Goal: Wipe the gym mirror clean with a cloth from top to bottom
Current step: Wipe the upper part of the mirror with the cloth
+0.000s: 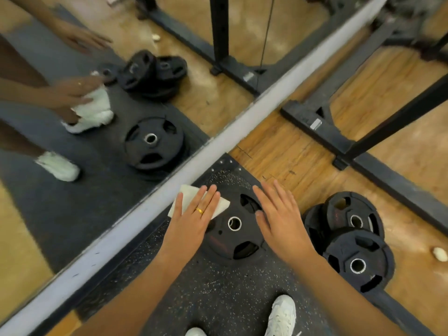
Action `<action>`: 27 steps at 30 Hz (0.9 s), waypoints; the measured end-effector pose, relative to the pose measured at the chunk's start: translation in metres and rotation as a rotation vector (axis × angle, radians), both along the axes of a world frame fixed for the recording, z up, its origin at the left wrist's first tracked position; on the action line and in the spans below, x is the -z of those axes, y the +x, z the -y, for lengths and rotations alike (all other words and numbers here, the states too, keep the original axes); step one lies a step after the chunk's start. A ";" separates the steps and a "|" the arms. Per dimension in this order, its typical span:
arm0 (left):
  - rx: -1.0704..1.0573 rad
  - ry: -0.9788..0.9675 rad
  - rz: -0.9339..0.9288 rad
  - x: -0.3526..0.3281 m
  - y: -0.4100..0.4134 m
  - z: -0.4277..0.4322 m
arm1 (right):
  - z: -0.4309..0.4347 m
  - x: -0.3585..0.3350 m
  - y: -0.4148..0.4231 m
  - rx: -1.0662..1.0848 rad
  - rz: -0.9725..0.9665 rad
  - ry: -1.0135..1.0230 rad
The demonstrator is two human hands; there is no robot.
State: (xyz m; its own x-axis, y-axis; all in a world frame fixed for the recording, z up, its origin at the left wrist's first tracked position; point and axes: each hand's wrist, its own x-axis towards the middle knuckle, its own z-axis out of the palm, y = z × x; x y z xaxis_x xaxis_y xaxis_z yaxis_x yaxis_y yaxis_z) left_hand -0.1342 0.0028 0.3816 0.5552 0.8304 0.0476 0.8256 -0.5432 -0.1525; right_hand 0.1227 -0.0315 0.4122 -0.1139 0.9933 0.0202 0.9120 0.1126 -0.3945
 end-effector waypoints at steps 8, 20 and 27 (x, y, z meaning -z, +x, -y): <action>-0.102 0.162 0.041 -0.254 -0.078 0.054 | 0.002 -0.228 -0.051 -0.132 -0.021 0.181; -0.594 0.470 -0.069 -0.516 -0.143 0.209 | 0.044 -0.462 -0.175 -0.614 -0.228 0.387; -0.785 0.627 -0.148 -0.576 -0.199 0.310 | 0.102 -0.518 -0.262 -0.868 -0.239 0.517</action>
